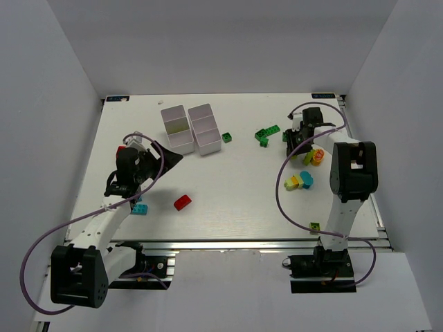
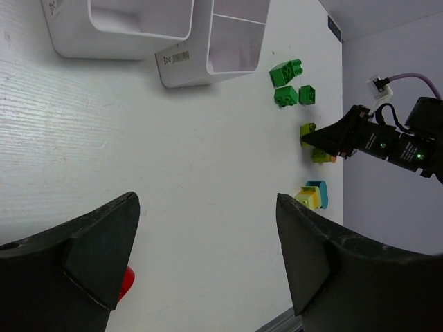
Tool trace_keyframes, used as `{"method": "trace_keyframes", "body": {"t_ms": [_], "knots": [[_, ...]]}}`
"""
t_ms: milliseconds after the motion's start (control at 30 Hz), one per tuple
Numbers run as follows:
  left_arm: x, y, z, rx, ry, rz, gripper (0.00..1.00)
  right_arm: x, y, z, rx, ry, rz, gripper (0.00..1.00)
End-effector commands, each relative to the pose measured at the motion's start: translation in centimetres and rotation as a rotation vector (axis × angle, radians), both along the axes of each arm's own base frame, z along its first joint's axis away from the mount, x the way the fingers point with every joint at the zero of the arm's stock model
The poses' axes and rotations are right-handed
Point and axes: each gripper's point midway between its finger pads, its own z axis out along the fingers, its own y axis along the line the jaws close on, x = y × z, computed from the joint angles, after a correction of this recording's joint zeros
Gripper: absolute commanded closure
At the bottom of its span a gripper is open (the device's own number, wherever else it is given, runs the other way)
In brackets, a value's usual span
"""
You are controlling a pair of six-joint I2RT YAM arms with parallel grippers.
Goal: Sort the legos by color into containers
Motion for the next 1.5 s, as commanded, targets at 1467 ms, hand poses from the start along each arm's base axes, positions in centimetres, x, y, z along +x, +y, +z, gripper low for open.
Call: {"method": "trace_keyframes", "body": {"t_ms": [1467], "knots": [[-6.6,10.0,2.1,0.272,0.04,0.453,0.03,0.4,47.2,20.5,0.255,-1.122,1.058,1.0]]}}
